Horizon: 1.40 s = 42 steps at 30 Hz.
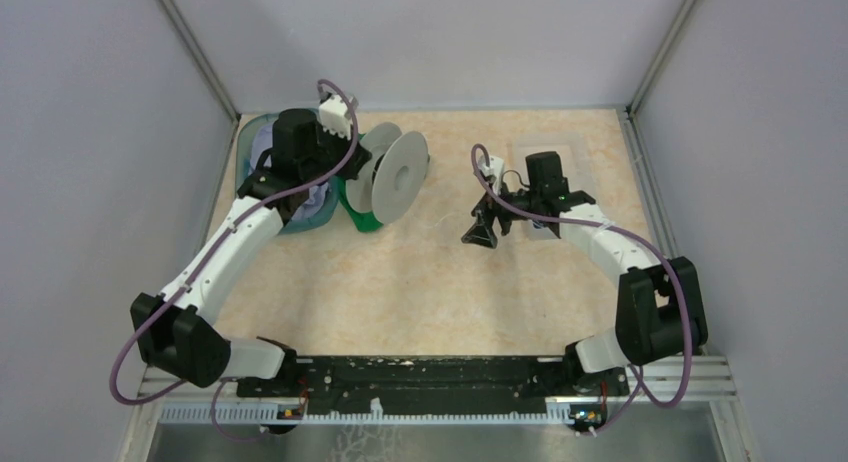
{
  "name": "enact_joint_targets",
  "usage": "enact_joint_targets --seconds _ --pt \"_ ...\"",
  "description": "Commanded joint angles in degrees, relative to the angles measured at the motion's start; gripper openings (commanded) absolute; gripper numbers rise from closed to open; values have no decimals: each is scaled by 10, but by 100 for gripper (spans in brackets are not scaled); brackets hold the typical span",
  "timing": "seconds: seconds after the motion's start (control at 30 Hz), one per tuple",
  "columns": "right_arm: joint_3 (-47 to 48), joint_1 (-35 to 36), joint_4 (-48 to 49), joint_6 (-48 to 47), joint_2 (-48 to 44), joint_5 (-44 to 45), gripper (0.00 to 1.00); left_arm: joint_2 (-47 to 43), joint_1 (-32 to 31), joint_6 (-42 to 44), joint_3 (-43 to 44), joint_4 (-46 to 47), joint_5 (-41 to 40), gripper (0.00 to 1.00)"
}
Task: Wrap the cables
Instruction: Wrap the cable around the cable reel.
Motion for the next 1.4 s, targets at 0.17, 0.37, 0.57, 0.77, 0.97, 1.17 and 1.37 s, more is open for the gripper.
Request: enact_joint_targets --seconds 0.17,0.37,0.57,0.77,0.97,1.17,1.37 --pt "-53 3 192 10 -3 121 82 -26 19 -20 35 33 41 0" --pt "-67 3 246 31 27 179 81 -25 23 -26 44 30 55 0" --pt "-46 3 269 91 81 228 78 -23 26 -29 49 28 62 0" --pt "-30 3 275 155 114 237 75 -22 30 -32 52 27 65 0" --pt "-15 3 291 212 153 226 65 -17 32 -36 57 27 70 0" --pt "-20 3 306 247 170 234 53 -19 34 -38 58 27 71 0" --pt "-50 4 338 249 150 225 23 -19 39 -45 57 28 62 0"
